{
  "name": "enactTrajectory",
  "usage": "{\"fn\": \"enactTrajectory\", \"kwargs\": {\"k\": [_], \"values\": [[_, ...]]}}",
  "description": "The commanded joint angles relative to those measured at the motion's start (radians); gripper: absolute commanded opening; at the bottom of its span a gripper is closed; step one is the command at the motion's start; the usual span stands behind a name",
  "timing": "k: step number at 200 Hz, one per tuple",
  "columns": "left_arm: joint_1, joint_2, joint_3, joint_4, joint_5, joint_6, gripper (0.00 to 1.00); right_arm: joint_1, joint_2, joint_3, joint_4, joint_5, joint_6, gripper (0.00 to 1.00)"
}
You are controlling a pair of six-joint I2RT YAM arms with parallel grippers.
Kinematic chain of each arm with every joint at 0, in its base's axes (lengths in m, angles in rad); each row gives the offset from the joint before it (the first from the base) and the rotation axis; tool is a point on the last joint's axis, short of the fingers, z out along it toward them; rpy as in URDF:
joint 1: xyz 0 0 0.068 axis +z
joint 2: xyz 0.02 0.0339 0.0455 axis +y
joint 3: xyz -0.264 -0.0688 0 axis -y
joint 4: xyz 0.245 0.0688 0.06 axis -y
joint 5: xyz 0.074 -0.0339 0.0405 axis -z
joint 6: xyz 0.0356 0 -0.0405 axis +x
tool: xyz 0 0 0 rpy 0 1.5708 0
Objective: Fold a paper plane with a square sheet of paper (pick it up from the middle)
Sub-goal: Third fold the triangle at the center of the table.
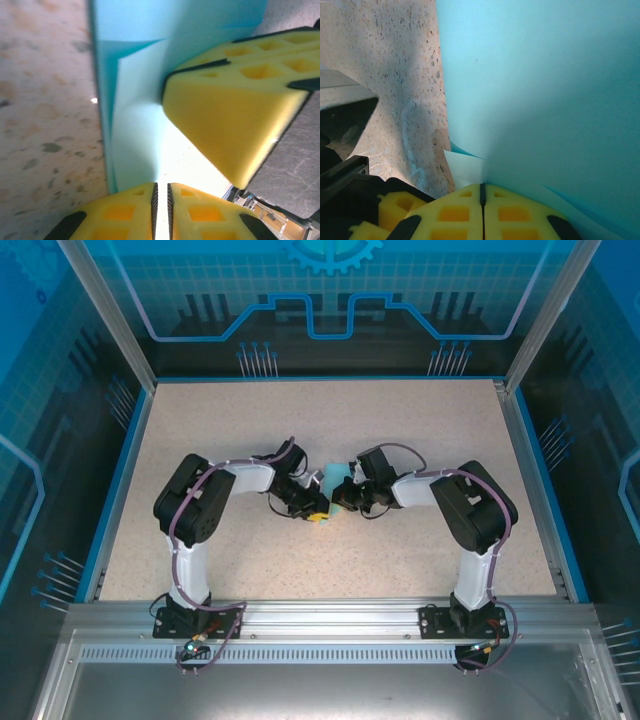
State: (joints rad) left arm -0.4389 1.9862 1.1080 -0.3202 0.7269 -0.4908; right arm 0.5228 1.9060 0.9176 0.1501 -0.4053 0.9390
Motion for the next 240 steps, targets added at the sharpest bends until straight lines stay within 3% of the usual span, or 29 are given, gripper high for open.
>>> {"fn": "enactTrajectory", "kwargs": {"k": [1, 59, 132, 240], "values": [[0.027, 0.022, -0.006, -0.051, 0.018, 0.016, 0.16, -0.009, 0.041, -0.02, -0.043, 0.038, -0.008, 0.06], [0.029, 0.016, -0.011, -0.104, 0.025, 0.058, 0.17, -0.008, 0.054, -0.007, -0.054, 0.034, -0.008, 0.06], [0.008, -0.089, 0.019, -0.056, 0.075, -0.029, 0.18, -0.008, 0.053, -0.003, -0.059, 0.036, -0.006, 0.06], [-0.043, 0.05, 0.028, -0.109, -0.091, 0.019, 0.11, -0.007, 0.047, -0.006, -0.069, 0.039, -0.009, 0.06]]}}
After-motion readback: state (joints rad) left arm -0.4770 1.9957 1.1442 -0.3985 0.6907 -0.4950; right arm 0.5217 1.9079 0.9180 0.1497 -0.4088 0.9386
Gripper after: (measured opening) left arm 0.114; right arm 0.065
